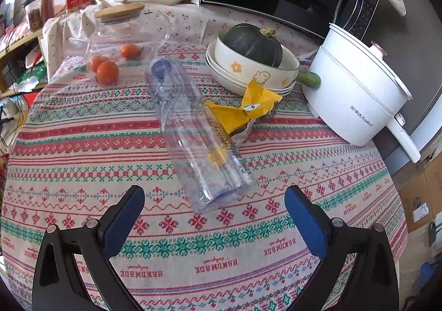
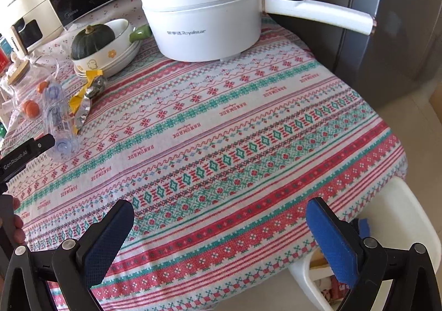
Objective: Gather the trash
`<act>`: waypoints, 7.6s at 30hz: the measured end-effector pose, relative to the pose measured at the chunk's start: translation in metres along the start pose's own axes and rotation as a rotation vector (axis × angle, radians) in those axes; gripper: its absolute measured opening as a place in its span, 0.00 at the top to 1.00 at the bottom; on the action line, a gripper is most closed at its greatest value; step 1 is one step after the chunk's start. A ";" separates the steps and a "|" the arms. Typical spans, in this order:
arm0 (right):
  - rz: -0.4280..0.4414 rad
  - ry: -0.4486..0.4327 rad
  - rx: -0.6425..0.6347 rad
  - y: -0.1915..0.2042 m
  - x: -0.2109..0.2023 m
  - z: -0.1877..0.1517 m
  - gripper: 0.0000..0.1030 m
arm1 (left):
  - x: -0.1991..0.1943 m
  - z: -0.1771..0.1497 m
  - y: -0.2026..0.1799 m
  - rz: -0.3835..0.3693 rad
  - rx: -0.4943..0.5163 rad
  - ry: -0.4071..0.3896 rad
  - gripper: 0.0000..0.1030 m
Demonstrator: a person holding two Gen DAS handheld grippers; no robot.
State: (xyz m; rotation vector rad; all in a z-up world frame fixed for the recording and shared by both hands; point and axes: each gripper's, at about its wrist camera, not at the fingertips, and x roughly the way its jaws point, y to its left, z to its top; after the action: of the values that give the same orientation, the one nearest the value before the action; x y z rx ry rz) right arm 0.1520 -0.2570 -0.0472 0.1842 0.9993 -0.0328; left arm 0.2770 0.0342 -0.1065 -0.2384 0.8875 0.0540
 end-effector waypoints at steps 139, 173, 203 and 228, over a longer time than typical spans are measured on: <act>0.115 -0.037 0.286 -0.184 -0.092 -0.077 0.88 | -0.213 -0.091 -0.149 -0.750 0.328 -0.027 0.39; -0.041 0.101 0.379 -0.280 -0.070 -0.134 0.88 | -0.094 -0.213 -0.305 -0.613 0.622 0.197 0.15; -0.101 -0.014 0.222 -0.192 -0.091 -0.108 0.24 | -0.181 -0.168 -0.158 -0.395 0.533 0.059 0.00; -0.224 -0.426 -0.093 -0.041 -0.185 -0.178 0.03 | -0.275 -0.211 -0.066 -0.123 0.388 -0.170 0.00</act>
State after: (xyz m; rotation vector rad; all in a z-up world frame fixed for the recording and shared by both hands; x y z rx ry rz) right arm -0.1009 -0.2777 0.0081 -0.0228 0.5902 -0.2209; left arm -0.0477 -0.0640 -0.0092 0.0743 0.6963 -0.2085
